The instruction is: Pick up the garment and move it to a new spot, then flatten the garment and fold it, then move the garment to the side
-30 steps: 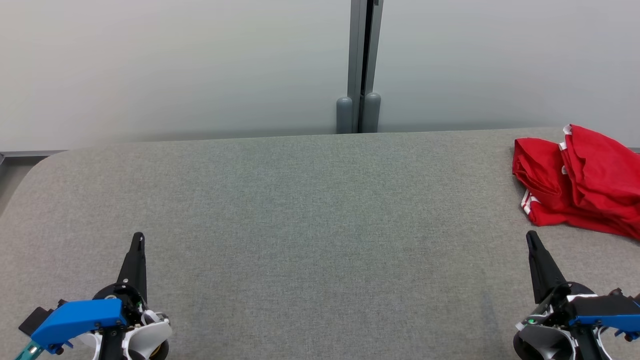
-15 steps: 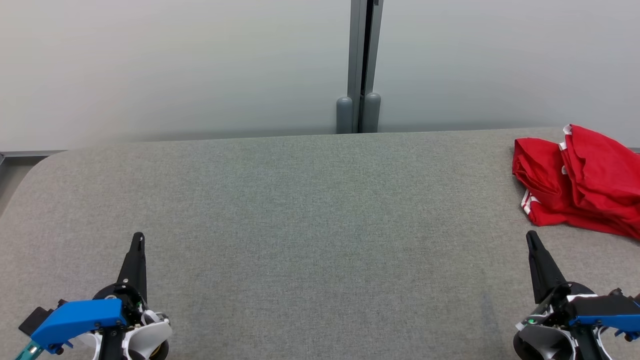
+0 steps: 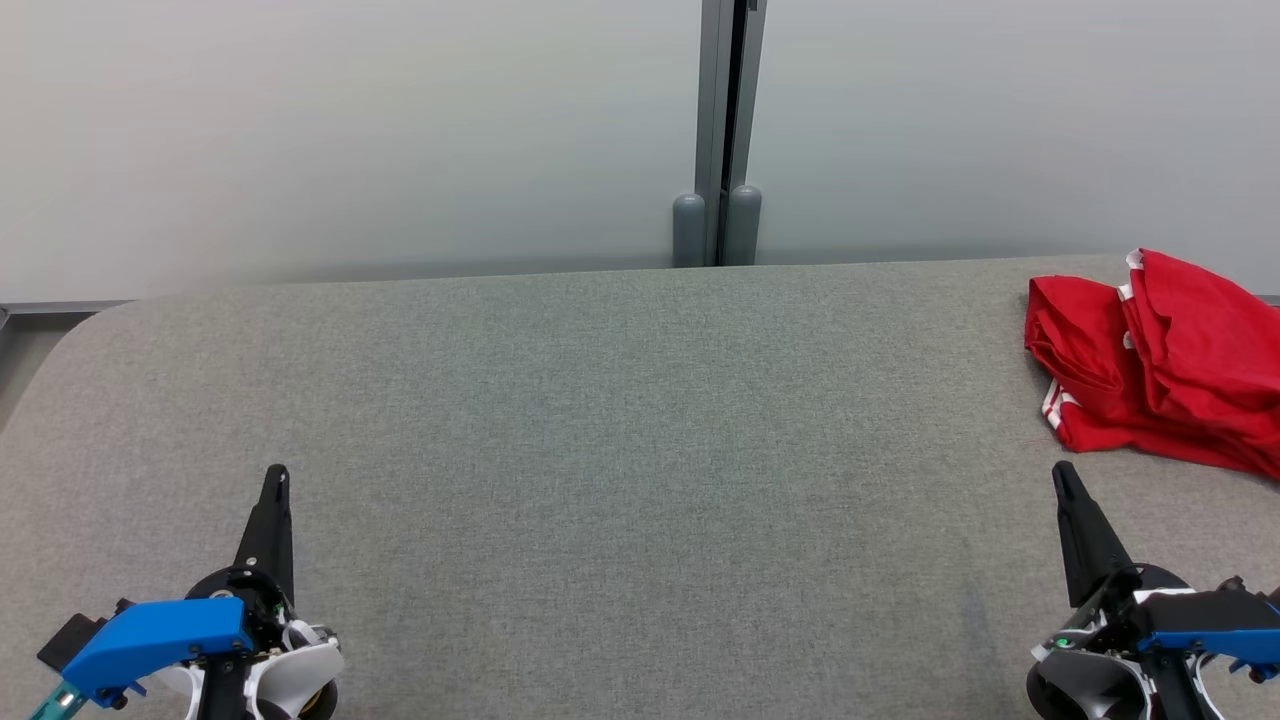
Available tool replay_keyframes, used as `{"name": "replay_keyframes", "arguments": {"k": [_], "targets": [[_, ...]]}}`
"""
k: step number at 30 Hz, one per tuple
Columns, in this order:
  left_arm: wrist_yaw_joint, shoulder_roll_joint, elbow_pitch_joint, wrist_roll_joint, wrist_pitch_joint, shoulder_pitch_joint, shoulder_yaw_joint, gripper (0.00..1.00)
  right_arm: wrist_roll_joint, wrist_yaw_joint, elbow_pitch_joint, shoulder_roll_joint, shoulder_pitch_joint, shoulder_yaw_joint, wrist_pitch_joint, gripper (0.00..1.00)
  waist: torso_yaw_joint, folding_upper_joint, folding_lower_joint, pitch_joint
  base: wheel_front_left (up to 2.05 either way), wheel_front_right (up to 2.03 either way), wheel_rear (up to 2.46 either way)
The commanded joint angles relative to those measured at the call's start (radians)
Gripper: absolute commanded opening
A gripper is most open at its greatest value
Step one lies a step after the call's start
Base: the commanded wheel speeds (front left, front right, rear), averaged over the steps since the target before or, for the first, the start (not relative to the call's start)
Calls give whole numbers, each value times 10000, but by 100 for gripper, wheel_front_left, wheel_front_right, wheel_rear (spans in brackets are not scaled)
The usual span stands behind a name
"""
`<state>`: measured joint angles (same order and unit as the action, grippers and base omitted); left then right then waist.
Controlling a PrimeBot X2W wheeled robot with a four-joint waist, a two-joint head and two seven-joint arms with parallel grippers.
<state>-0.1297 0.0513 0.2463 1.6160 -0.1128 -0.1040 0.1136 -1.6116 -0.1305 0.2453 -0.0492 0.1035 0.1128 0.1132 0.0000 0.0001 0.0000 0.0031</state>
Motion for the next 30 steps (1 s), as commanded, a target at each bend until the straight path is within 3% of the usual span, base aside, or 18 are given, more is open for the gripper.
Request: {"name": "replay_keyframes", "arguments": {"k": [1, 30], "targets": [[-50, -24, 4, -53, -24, -108, 22, 0, -28, -4, 16, -19, 107, 24, 21, 0, 0, -1, 0, 0, 0, 0, 0], [-51, -29, 3, -54, -31, -108, 28, 0, -29, -4, 16, -19, 108, 23, 20, 0, 0, -1, 0, 0, 0, 0, 0]]}}
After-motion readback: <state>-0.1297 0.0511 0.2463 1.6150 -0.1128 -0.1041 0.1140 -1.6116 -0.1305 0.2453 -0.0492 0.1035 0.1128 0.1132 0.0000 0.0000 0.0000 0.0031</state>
